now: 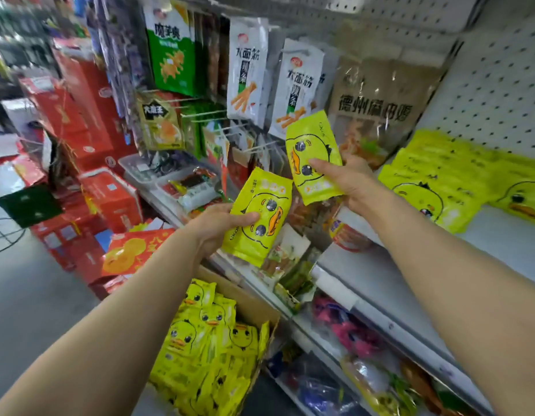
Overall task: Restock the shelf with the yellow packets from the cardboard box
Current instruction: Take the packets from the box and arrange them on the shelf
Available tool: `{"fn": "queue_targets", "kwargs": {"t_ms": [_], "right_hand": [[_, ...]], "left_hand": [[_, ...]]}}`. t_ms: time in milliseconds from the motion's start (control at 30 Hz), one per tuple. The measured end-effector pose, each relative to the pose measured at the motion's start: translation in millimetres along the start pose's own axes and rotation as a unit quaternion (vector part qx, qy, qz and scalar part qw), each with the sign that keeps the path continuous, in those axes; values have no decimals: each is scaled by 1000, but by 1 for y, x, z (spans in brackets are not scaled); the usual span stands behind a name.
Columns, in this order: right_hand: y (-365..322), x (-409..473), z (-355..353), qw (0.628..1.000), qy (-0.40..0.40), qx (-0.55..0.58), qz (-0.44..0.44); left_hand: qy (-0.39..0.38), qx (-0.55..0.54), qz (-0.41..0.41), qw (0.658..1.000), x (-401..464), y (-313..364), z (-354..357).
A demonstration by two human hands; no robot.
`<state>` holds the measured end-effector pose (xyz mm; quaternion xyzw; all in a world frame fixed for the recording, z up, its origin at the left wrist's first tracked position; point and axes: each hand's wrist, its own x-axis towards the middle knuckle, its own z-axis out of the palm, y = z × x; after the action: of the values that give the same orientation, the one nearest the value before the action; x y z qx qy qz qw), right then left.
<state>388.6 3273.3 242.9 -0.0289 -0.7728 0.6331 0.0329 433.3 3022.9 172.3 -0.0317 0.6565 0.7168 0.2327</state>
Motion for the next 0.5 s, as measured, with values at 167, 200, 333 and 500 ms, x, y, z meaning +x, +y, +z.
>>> {"fn": "queue_targets", "kwargs": {"t_ms": [167, 200, 333, 500], "right_hand": [[-53, -22, -96, 994, 87, 43, -53], [-60, -29, -115, 992, 105, 36, -67], [-82, -60, -192, 980, 162, 3, -114], [-95, -105, -288, 956, 216, -129, -148]], "left_hand": [[-86, 99, 21, 991, 5, 68, 74], [-108, 125, 23, 986, 5, 80, 92], [-182, 228, 30, 956, 9, 119, 164], [-203, 321, 50, 924, 15, 150, 254]]}}
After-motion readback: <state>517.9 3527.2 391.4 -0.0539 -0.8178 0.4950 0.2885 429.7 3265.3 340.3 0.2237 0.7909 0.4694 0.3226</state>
